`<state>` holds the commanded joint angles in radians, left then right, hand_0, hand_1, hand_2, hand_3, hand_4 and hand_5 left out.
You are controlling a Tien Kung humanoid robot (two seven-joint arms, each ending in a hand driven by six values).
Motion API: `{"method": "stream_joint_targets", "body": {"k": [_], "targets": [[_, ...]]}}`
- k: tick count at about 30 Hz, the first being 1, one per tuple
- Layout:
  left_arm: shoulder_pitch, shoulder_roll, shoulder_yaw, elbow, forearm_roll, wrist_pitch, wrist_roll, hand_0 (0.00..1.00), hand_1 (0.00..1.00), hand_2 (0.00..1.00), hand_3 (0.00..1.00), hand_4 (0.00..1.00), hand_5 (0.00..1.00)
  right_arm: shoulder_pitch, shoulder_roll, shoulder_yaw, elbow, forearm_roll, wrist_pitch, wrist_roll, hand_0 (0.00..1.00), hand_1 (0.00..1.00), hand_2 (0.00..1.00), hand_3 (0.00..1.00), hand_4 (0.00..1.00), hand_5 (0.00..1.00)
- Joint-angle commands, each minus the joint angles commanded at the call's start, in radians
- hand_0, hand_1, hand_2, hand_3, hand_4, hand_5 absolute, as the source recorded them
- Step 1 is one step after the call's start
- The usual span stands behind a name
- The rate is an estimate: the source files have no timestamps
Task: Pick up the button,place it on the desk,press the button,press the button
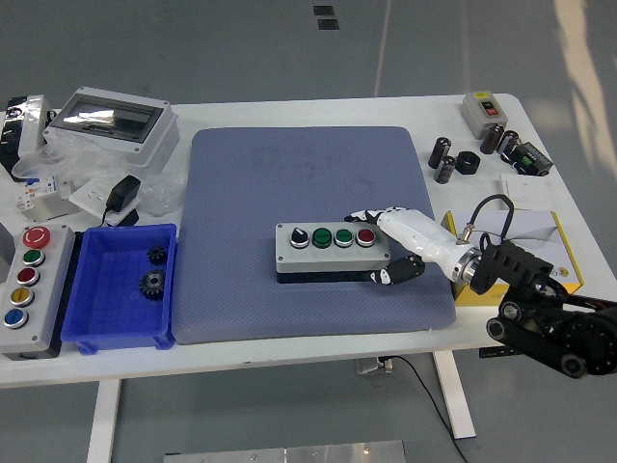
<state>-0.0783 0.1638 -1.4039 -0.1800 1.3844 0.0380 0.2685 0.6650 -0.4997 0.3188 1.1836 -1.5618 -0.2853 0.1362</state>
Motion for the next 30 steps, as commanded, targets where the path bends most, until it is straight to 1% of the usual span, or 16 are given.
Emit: {"method": "stream_joint_targets", "body": {"k": [5, 6, 16, 18, 23, 24, 27, 29, 30], "targets": [[0.001, -0.001, 0.000, 0.000, 0.000, 0.000, 0.001, 0.626, 0.516, 0.531, 0.590, 0.609, 0.232, -0.003, -0.007, 0.006, 0.009, 0.044, 0.019, 0.004, 0.943, 0.864, 0.844, 0.911, 0.346, 0.002], [0.001, -0.001, 0.000, 0.000, 0.001, 0.000, 0.001, 0.626, 0.515, 0.530, 0.590, 0.608, 0.231, -0.004, -0.010, 0.010, 0.013, 0.056, 0.025, 0.005, 0.947, 0.865, 0.842, 0.915, 0.359, 0.002], [0.007, -0.005, -0.003, 0.000, 0.003, 0.001, 0.006, 0.626, 0.515, 0.529, 0.588, 0.607, 0.230, -0.008, -0.039, 0.053, 0.064, 0.123, 0.078, 0.021, 0.947, 0.866, 0.841, 0.920, 0.373, 0.002], [0.007, -0.005, -0.003, 0.000, 0.003, 0.001, 0.006, 0.625, 0.515, 0.528, 0.589, 0.606, 0.229, -0.008, -0.041, 0.054, 0.065, 0.125, 0.083, 0.021, 0.947, 0.865, 0.846, 0.925, 0.390, 0.002], [0.008, -0.006, -0.002, 0.000, 0.003, 0.000, 0.006, 0.625, 0.515, 0.528, 0.589, 0.606, 0.229, -0.010, -0.046, 0.056, 0.065, 0.126, 0.091, 0.020, 0.947, 0.865, 0.846, 0.925, 0.390, 0.002], [0.008, -0.006, -0.001, 0.000, 0.003, 0.000, 0.006, 0.625, 0.514, 0.528, 0.588, 0.607, 0.228, -0.011, -0.048, 0.056, 0.067, 0.125, 0.092, 0.020, 0.941, 0.867, 0.851, 0.934, 0.411, 0.002], [0.010, -0.007, -0.002, 0.000, 0.005, -0.001, 0.007, 0.625, 0.514, 0.528, 0.588, 0.607, 0.228, -0.018, -0.067, 0.072, 0.091, 0.125, 0.096, 0.018, 0.941, 0.867, 0.851, 0.934, 0.411, 0.002], [0.011, -0.007, -0.001, 0.000, 0.004, -0.001, 0.006, 0.625, 0.514, 0.528, 0.588, 0.607, 0.228, -0.031, -0.094, 0.106, 0.127, 0.137, 0.108, 0.016, 0.941, 0.867, 0.851, 0.934, 0.411, 0.002], [0.012, -0.007, -0.001, 0.000, 0.004, -0.001, 0.006, 0.625, 0.513, 0.526, 0.587, 0.605, 0.225, -0.041, -0.112, 0.127, 0.149, 0.149, 0.119, 0.015, 0.946, 0.872, 0.866, 0.947, 0.426, 0.002]]}}
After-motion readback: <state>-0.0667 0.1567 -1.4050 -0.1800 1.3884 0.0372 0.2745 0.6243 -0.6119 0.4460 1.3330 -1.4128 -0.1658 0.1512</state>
